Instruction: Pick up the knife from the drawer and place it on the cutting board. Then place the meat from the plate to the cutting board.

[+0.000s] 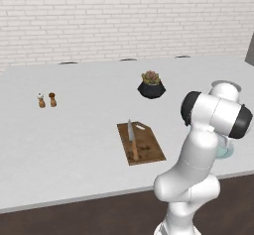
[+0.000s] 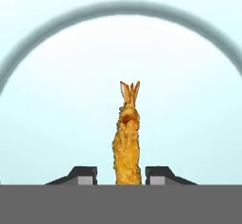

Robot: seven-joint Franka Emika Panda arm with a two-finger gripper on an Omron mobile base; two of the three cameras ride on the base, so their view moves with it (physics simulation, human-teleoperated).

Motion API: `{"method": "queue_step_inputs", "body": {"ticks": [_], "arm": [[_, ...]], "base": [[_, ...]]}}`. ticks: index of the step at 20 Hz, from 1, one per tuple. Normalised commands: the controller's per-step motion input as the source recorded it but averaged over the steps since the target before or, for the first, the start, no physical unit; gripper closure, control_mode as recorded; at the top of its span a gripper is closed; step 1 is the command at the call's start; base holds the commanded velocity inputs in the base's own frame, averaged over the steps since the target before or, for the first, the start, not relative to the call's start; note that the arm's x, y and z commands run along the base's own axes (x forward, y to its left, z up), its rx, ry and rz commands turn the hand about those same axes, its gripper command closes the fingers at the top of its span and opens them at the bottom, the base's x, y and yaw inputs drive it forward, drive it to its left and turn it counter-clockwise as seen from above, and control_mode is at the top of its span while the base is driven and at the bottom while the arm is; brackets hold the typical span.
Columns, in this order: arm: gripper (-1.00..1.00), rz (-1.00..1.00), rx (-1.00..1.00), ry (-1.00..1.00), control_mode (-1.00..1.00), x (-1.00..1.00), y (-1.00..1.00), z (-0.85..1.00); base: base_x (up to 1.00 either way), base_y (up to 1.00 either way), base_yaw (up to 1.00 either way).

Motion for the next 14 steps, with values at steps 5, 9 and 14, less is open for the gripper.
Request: {"method": "queue_step_inputs", "body": {"ticks": [5,9,14], "arm": [[1.0,0.0,0.0,0.06,-1.0,0.07,0.16,-0.13],[1.0,0.0,0.0,0.01,-1.0,-0.03,0.08,0.02],[1.0,0.21,-0.05,-0.02,-1.0,-0.1,0.48,0.68]], "base": [[0.0,0.0,0.0],[0.0,0.0,0.0],[0.0,0.0,0.0]]}}
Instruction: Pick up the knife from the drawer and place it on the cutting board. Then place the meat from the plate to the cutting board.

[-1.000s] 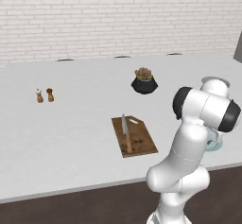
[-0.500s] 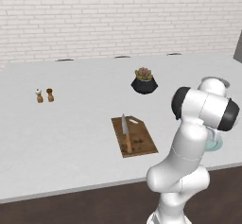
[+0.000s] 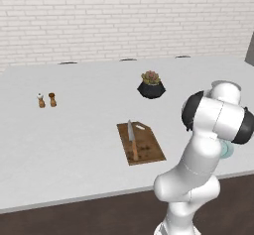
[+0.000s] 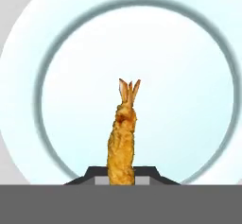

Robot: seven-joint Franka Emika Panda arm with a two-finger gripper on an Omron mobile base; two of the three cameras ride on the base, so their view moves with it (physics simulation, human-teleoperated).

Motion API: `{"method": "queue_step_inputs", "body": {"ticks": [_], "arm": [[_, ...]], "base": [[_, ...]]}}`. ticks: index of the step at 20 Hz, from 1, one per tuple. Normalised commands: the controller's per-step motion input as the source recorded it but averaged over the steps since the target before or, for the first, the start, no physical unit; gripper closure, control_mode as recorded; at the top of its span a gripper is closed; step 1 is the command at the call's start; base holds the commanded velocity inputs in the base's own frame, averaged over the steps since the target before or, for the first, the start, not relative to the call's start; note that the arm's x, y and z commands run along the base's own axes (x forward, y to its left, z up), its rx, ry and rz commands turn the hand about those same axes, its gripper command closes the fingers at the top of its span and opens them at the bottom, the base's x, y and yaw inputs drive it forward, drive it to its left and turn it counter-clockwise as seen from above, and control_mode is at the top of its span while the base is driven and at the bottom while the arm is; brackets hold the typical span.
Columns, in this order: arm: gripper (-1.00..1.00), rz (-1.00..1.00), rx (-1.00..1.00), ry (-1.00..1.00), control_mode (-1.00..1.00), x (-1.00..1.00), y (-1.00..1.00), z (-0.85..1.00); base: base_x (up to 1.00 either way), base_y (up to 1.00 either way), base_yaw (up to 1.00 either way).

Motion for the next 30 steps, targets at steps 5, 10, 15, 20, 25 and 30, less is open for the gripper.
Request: {"method": "queue_step_inputs", "body": {"ticks": [5,10,15,20,25,30], "arm": [[1.0,0.38,-0.1,-0.01,-1.0,0.0,0.94,0.76],[1.0,0.51,0.0,0.0,-1.0,0.07,1.0,0.13],[1.0,0.29,-0.01,-0.03,-1.0,0.13,0.97,-0.35],[1.0,0.1,0.0,0.01,-1.0,0.39,0.95,-0.12],[1.0,0.03,0.03,0.09,-1.0,0.7,0.77,-0.11],[1.0,0.0,0.0,-0.03,-1.0,0.25,0.05,-0.35]], "base": [[0.0,0.0,0.0],[0.0,0.0,0.0],[0.0,0.0,0.0],[0.0,0.0,0.0],[0.0,0.0,0.0],[0.0,0.0,0.0]]}}
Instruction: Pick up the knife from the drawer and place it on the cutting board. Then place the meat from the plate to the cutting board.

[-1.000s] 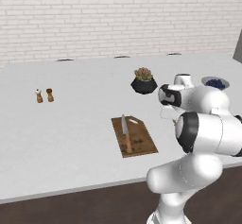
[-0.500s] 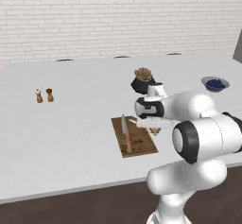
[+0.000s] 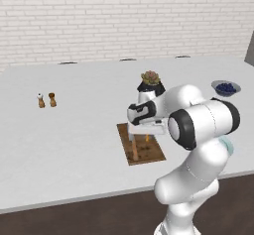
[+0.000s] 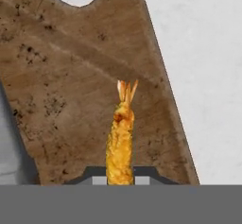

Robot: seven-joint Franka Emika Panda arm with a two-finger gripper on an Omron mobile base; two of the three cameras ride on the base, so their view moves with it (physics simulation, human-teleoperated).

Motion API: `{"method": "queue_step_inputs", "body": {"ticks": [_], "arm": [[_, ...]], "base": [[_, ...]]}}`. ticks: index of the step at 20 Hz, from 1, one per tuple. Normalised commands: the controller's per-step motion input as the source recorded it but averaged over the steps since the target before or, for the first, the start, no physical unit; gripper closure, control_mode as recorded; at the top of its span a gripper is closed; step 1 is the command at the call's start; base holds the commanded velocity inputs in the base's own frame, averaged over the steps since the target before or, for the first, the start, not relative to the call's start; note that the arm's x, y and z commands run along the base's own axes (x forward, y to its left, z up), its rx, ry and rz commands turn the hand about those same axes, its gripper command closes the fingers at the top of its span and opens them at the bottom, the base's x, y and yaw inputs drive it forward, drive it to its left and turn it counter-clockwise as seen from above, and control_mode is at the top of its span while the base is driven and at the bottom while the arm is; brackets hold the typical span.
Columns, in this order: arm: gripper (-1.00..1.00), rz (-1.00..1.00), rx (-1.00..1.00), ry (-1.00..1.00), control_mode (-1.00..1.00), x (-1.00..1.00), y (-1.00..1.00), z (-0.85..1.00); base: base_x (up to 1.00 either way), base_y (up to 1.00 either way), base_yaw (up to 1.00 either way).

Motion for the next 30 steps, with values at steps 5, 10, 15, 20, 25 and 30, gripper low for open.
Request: {"method": "queue_step_inputs", "body": {"ticks": [5,10,15,20,25,30], "arm": [[1.0,0.0,0.0,-0.07,-1.0,0.1,0.04,-0.45],[-1.0,0.0,0.0,-0.1,-1.0,0.06,0.05,-0.31],[-1.0,0.0,0.0,-0.01,-1.0,0.0,0.0,-0.01],[-1.0,0.0,0.0,0.0,-1.0,0.0,0.0,0.0],[-1.0,0.0,0.0,0.0,-1.0,0.0,0.0,0.2],[-1.0,0.0,-0.02,0.0,-1.0,-0.18,0.0,0.77]], "base": [[0.0,0.0,0.0],[0.0,0.0,0.0],[0.0,0.0,0.0],[0.0,0.0,0.0],[0.0,0.0,0.0],[0.0,0.0,0.0]]}}
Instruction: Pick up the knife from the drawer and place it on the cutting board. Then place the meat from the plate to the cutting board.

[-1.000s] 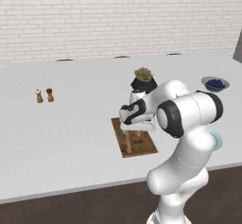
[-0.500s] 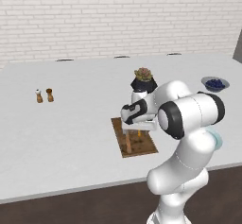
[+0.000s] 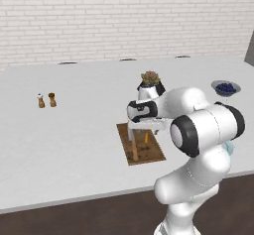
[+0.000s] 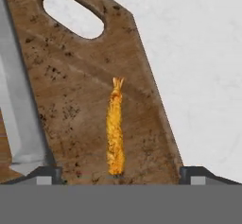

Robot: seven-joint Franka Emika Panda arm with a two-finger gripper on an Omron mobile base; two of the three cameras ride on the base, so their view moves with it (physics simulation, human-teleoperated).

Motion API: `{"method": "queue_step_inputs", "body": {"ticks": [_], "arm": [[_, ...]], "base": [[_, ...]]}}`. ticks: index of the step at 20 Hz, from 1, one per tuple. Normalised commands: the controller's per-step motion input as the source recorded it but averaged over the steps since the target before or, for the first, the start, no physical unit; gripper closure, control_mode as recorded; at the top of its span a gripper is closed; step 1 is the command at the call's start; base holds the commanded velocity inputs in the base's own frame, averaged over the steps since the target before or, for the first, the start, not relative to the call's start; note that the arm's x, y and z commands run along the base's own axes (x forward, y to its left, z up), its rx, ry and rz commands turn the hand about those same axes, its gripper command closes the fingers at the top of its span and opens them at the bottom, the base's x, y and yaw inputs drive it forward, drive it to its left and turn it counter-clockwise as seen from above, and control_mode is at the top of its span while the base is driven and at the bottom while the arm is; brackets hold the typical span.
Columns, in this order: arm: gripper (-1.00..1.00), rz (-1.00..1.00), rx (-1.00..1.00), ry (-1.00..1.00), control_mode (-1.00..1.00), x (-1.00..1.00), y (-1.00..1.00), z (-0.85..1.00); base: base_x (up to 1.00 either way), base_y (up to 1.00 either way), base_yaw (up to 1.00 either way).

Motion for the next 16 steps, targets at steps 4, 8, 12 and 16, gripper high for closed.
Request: {"method": "queue_step_inputs", "body": {"ticks": [4,8,12,16], "arm": [[-1.0,0.0,-0.01,-0.02,-1.0,-0.37,0.0,0.9],[-1.0,0.0,0.0,-0.14,-1.0,-0.6,-0.14,0.78],[-1.0,0.03,0.0,-0.49,-1.0,-1.0,-0.08,0.77],[-1.0,0.08,0.0,-0.6,-1.0,-1.0,0.0,0.91]], "base": [[0.0,0.0,0.0],[0.0,0.0,0.0],[0.0,0.0,0.0],[0.0,0.0,0.0]]}}
